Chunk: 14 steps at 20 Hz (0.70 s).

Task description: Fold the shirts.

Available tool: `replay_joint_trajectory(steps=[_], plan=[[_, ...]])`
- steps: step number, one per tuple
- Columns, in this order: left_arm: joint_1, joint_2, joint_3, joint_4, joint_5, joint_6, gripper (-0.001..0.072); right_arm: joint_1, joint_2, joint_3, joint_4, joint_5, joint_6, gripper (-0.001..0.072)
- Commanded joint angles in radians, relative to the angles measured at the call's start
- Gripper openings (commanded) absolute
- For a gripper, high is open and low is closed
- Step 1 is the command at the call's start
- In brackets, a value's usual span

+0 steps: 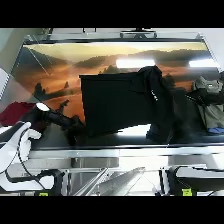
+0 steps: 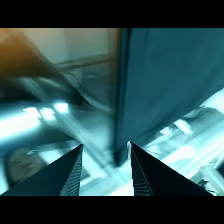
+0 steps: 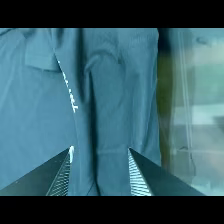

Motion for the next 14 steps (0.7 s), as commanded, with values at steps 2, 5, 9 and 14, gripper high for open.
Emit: replay_joint_trajectory(steps=[2,5,9,14], plan=[[-0.136,-0.024,-0.053,-0.095,0.188,0.047,0.0331,-0.006,0.001,-0.009,-0.006,0.037,0.005,0.0414],[-0.217,-0.078,0.034,-0.122,0.178,0.053,0.0328,-0.006,0.001,-0.010,-0.034,0.045,0.006,0.0414],[-0.229,-0.093,0.134,-0.077,0.118,0.048,0.0009,-0.008,0.001,-0.045,-0.206,0.051,0.046,0.0414],[-0.080,-0.083,0.164,-0.055,0.055,0.041,0.0009,0.001,-0.028,-0.144,-0.196,-0.047,0.042,0.0415]])
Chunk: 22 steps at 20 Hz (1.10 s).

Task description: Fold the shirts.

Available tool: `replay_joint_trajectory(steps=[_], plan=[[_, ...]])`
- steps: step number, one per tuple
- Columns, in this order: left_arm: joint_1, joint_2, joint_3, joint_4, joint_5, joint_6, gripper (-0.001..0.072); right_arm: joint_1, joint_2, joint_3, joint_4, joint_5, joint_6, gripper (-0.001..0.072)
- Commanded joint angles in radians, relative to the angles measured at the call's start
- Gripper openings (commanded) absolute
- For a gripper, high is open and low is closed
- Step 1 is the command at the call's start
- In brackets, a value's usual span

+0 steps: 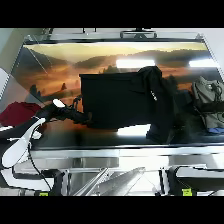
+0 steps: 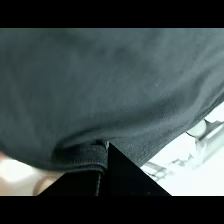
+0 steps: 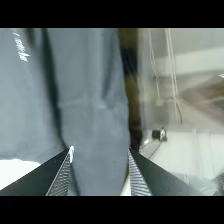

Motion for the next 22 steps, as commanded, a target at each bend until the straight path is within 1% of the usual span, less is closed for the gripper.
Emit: replay_joint_trajectory(steps=[1,6,9,13,17,20,22], plan=[[0.108,0.018,0.015,-0.014,-0.074,-0.002,0.0009,0.007,-0.034,-0.040,-0.001,-0.043,0.004,0.0416],[0.327,0.119,-0.032,-0.014,-0.075,0.029,0.0009,0.045,-0.078,-0.040,0.037,-0.043,-0.003,0.0417],[0.407,0.140,-0.033,-0.014,-0.091,0.051,0.0017,0.099,-0.097,-0.043,0.037,-0.053,-0.006,0.0417],[0.436,0.140,-0.033,-0.014,-0.116,0.081,0.0017,0.153,-0.117,-0.043,0.037,-0.088,0.004,0.0417],[0.433,0.140,-0.033,-0.014,-0.117,0.096,0.0017,0.192,-0.149,-0.060,0.039,-0.077,0.035,0.0416],[0.433,0.140,-0.033,-0.014,-0.117,0.101,0.0017,0.261,-0.166,-0.071,0.038,-0.080,0.036,0.0408],[0.433,0.140,-0.033,-0.014,-0.124,0.105,0.0017,0.295,-0.165,-0.071,0.049,-0.086,0.036,0.0305]])
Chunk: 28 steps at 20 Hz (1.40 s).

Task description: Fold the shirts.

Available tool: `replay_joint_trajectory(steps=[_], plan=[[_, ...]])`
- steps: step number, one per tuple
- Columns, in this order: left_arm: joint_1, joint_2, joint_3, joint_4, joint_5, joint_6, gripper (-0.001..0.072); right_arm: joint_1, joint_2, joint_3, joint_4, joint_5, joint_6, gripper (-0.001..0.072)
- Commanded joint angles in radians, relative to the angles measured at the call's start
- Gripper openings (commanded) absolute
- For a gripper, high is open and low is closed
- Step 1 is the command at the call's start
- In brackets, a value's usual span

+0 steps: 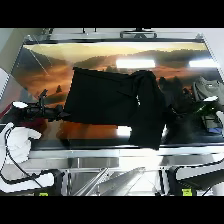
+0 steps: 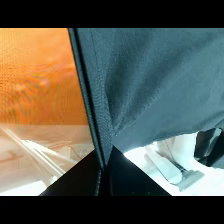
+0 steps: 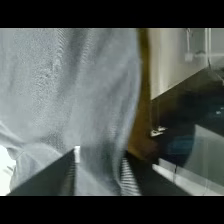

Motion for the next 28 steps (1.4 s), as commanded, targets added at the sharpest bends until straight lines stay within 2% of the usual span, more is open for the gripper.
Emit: replay_joint_trajectory(steps=[1,4,9,12,13,16,18,19,21,23,25,28], plan=[[0.002,0.001,0.000,0.000,-0.013,0.011,0.0017,0.054,-0.008,-0.005,0.016,-0.018,0.007,0.0216],[0.002,0.001,0.000,0.000,-0.017,0.019,0.0017,0.055,0.019,-0.004,0.054,-0.019,0.009,0.0025],[0.024,0.002,0.002,0.000,-0.041,0.020,0.0017,0.018,0.140,-0.003,0.053,-0.018,0.028,0.0024],[0.076,0.014,0.046,-0.029,-0.157,0.029,0.0017,-0.068,0.253,-0.003,0.072,0.009,0.033,0.0024],[0.092,0.042,0.062,-0.079,-0.204,0.058,0.0017,-0.097,0.305,-0.003,0.102,0.026,0.027,0.0024],[0.143,0.213,0.149,-0.394,-0.375,0.158,0.0016,-0.183,0.524,0.009,0.372,0.098,-0.056,0.0024],[0.183,0.372,0.260,-0.658,-0.464,0.184,0.0017,-0.242,0.712,0.053,0.633,0.114,-0.119,0.0024],[0.211,0.452,0.336,-0.766,-0.473,0.184,0.0018,-0.277,0.815,0.089,0.779,0.103,-0.161,0.0024],[0.273,0.575,0.506,-0.821,-0.435,0.183,0.0019,-0.337,0.989,0.166,0.971,0.023,-0.232,0.0025],[0.371,0.658,0.670,-0.812,-0.373,0.165,0.0021,-0.375,1.137,0.253,0.958,-0.159,-0.274,0.0025],[0.499,0.700,0.767,-0.811,-0.336,0.150,0.0022,-0.380,1.237,0.316,0.830,-0.342,-0.286,0.0024],[0.555,0.681,0.752,-0.811,-0.360,0.113,0.0021,-0.380,1.275,0.335,0.681,-0.420,-0.285,0.0024]])
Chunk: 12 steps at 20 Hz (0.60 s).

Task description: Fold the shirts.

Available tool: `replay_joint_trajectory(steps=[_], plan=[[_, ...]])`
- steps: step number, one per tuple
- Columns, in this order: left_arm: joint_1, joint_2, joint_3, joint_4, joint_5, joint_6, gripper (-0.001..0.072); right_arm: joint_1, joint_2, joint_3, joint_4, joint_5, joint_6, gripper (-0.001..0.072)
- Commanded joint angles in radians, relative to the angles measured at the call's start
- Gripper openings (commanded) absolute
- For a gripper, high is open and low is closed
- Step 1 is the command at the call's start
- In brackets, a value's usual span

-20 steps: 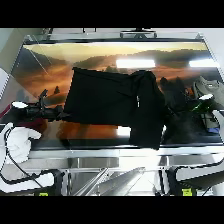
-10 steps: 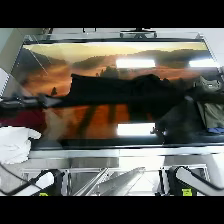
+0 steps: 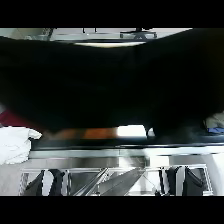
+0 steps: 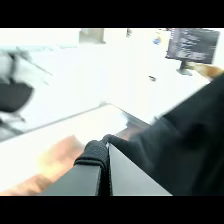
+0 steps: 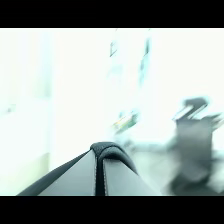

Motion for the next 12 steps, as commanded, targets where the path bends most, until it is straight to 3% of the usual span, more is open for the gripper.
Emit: replay_joint_trajectory(steps=[1,4,6,10,12], plan=[[0.050,0.008,-0.001,-0.026,0.011,-0.034,0.0021,-0.012,0.056,0.039,-0.137,-0.109,-0.014,0.0024],[-0.126,-0.074,-0.131,0.072,0.026,0.006,0.0021,0.033,-0.086,-0.015,-0.084,0.074,0.006,0.0023],[-0.278,-0.164,-0.209,0.195,0.092,0.042,0.0021,0.160,-0.198,-0.099,-0.111,0.106,-0.006,0.0023],[-0.489,-0.433,-0.341,0.449,0.266,0.072,0.0022,0.456,-0.478,-0.275,-0.341,-0.095,-0.038,0.0023],[-0.516,-0.605,-0.361,0.509,0.314,0.089,0.0022,0.530,-0.663,-0.303,-0.344,-0.185,-0.051,0.0023]])
